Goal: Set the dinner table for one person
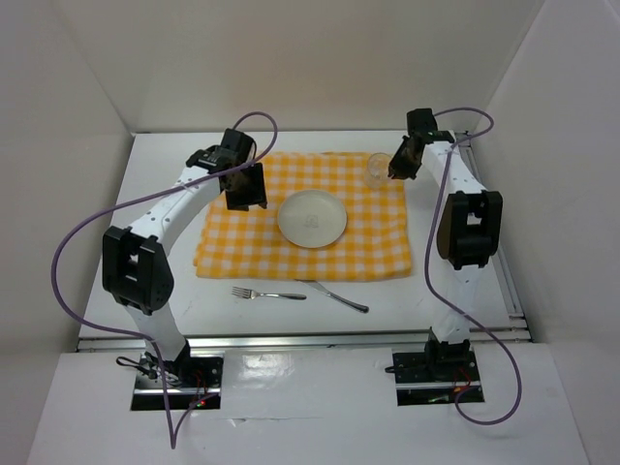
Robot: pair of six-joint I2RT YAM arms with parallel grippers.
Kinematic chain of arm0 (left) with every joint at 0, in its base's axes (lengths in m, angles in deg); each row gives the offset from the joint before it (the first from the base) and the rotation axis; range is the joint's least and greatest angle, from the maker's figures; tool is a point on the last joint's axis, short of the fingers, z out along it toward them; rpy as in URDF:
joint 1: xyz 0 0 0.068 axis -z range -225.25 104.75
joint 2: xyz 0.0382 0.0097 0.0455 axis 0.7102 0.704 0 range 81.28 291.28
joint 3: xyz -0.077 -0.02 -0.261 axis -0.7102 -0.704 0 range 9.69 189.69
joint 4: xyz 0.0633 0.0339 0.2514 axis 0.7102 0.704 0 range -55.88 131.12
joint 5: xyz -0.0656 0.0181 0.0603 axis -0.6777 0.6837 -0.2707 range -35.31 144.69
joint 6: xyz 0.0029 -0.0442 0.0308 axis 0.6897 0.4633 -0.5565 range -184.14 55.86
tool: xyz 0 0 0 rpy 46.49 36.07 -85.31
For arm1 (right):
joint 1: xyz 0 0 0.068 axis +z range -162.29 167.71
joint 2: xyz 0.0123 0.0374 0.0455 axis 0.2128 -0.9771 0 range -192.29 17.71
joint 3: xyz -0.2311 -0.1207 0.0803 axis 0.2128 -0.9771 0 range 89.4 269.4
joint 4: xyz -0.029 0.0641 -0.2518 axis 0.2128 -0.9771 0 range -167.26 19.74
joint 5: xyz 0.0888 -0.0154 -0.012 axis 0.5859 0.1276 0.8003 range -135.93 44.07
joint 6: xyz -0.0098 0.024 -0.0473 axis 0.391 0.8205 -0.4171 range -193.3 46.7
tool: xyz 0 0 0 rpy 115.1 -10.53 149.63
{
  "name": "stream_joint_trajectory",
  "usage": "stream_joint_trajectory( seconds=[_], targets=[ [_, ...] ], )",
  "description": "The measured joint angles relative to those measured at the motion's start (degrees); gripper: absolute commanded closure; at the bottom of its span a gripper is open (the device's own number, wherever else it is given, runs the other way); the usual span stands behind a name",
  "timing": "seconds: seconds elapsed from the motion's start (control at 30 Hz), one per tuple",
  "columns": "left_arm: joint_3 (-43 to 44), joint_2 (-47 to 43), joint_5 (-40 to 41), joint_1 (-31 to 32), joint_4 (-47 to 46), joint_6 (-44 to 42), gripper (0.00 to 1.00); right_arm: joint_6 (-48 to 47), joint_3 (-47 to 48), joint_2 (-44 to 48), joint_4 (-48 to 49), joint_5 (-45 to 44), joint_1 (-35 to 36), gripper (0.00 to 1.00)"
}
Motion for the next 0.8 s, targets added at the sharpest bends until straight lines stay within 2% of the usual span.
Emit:
stream_joint_trajectory(
  seconds=[0.17, 0.2, 0.3, 0.33, 0.37, 0.4, 0.43, 0.5, 0.57, 0.7, 0.8],
  targets=[
    [-1.3, 0.0, 0.5, -0.3, -0.1, 0.0, 0.37, 0.0, 0.0, -1.6, 0.2, -0.2, 0.3, 0.99],
    [-1.3, 0.0, 0.5, -0.3, -0.2, 0.0, 0.35, 0.0, 0.3, -2.1, 0.2, -0.4, 0.3, 0.97],
    [-1.3, 0.0, 1.0, -0.3, -0.2, 0.0, 0.28, 0.0, 1.6, -4.9, -0.2, -1.3, 0.6, 0.79],
    [-1.3, 0.0, 1.2, -0.3, -0.1, 0.0, 0.22, 0.1, 2.3, -5.3, -0.3, -1.0, 0.5, 0.70],
    [-1.3, 0.0, 1.4, -0.3, -0.1, 0.0, 0.20, 0.2, 2.9, -5.6, -0.2, -1.2, 0.6, 0.40],
    [-1.3, 0.0, 1.5, -0.3, 0.0, 0.1, 0.20, 0.4, 3.4, -5.9, -0.2, -1.4, 0.7, 0.26],
    [-1.3, 0.0, 1.7, -0.3, 0.2, 0.2, 0.20, -0.1, 3.6, -6.0, -0.2, -1.4, 0.9, 0.14],
    [-1.3, 0.0, 2.0, -0.3, 0.3, 0.2, 0.19, 0.0, 3.8, -6.1, -0.5, -1.7, 1.5, 0.00],
    [-1.2, -0.3, 2.4, -0.3, 0.7, 0.2, 0.14, -0.2, 4.6, -6.0, -0.7, -2.2, 2.2, 0.00],
    [-1.0, -1.8, 2.9, -0.3, 1.3, 0.3, 0.14, -1.0, 5.4, -3.8, -0.8, -3.7, 3.7, 0.00],
    [-0.6, -3.4, 3.5, -0.3, 1.4, 0.2, 0.19, -2.4, 4.9, 0.9, -0.3, -4.9, 5.2, 0.02]
  ],
)
